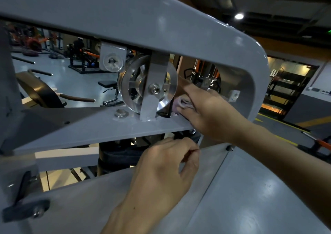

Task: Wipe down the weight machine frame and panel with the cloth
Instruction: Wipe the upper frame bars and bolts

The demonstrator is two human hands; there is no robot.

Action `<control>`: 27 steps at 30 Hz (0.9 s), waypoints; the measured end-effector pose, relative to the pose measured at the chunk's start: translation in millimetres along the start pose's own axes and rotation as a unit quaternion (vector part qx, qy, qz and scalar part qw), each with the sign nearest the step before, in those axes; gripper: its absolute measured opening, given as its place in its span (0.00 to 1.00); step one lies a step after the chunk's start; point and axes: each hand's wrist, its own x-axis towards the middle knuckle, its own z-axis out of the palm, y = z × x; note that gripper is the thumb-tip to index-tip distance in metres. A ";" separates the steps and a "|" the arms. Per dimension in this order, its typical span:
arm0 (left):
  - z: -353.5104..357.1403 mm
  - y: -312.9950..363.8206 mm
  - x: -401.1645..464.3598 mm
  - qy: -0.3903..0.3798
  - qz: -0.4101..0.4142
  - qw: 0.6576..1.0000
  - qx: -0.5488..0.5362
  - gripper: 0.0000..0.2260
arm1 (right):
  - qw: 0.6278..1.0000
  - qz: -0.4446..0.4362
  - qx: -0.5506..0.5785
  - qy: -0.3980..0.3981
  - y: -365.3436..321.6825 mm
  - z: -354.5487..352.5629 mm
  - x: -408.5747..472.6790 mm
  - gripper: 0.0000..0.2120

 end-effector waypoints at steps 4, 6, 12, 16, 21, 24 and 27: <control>1.9 0.0 0.3 0.011 0.007 1.000 0.012 0.03 | 0.998 -0.045 0.032 -0.003 -4.4 -15.2 -19.2 0.20; 5.2 -1.7 1.3 0.031 0.018 0.999 0.015 0.06 | 0.996 -0.088 0.016 -0.009 -9.6 -25.5 -43.2 0.24; 5.6 -3.2 1.2 0.012 0.012 1.000 0.017 0.04 | 0.999 -0.041 -0.024 0.007 -11.0 -11.4 -18.0 0.22; 5.1 1.2 2.1 0.015 0.010 1.000 0.023 0.09 | 0.998 -0.063 -0.005 0.016 -17.5 -13.7 -40.8 0.15; -2.4 2.8 1.0 -0.020 0.017 1.000 0.000 0.07 | 0.995 -0.082 -0.058 0.013 -7.5 -19.4 -39.7 0.09; -12.9 2.1 -6.8 -0.032 0.032 0.999 0.030 0.06 | 0.997 -0.045 -0.042 0.037 -4.2 -6.0 -12.3 0.05; -28.3 0.7 -15.3 -0.009 0.043 0.997 0.062 0.06 | 0.997 -0.037 0.058 0.034 -9.3 -9.8 -11.5 0.02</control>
